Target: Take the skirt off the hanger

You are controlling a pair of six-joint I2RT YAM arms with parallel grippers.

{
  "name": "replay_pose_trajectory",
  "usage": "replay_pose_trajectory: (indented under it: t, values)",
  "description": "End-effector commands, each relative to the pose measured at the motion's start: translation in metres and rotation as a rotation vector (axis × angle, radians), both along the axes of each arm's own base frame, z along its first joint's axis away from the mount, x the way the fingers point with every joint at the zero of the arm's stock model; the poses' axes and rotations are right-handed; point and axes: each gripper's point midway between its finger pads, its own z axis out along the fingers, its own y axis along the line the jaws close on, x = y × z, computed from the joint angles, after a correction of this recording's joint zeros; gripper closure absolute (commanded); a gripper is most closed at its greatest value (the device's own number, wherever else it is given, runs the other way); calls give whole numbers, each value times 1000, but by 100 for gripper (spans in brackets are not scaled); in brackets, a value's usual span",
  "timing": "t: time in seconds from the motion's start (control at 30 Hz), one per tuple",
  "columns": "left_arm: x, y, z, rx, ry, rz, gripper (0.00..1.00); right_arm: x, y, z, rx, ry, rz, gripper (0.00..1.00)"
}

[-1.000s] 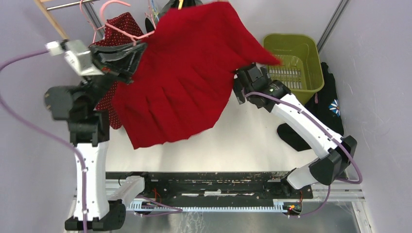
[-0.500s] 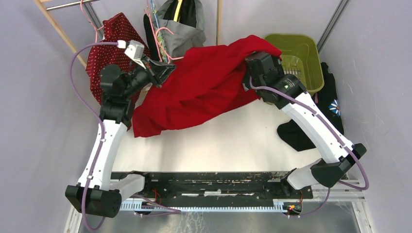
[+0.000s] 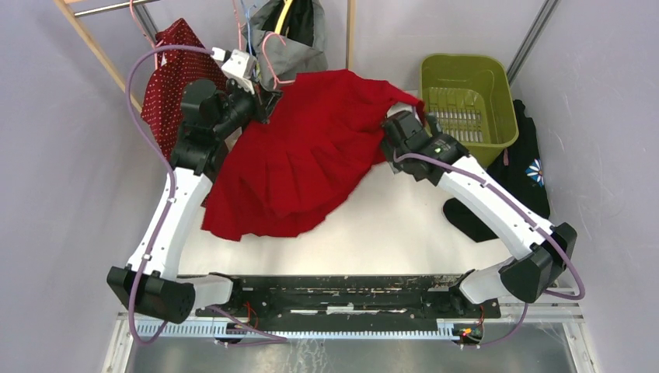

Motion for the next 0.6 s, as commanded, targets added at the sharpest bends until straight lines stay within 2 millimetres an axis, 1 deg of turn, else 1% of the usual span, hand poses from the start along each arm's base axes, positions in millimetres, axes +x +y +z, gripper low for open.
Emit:
replay_pose_trajectory:
  t: [0.0,0.03,0.1,0.2,0.27,0.43,0.53,0.57]
  values:
    - [30,23,69,60,-246,151,97,-20,-4,-16,67,34,-10,0]
    - [32,24,74,63,-259,157,97,-23,-5,-16,69,34,-4,0]
    - [37,24,76,72,-274,168,97,-28,-7,-14,78,36,8,0]
    - [41,23,74,76,-276,163,97,-35,-6,-5,107,36,33,0]
    - [43,20,70,79,-268,154,97,-34,-1,11,149,1,63,0]
    - [43,17,59,94,-250,141,97,-27,17,62,268,-109,137,2]
    - [35,7,53,105,-238,84,97,-16,35,85,305,-134,195,2]
    - [30,2,50,104,-230,59,97,-11,43,90,316,-134,213,2]
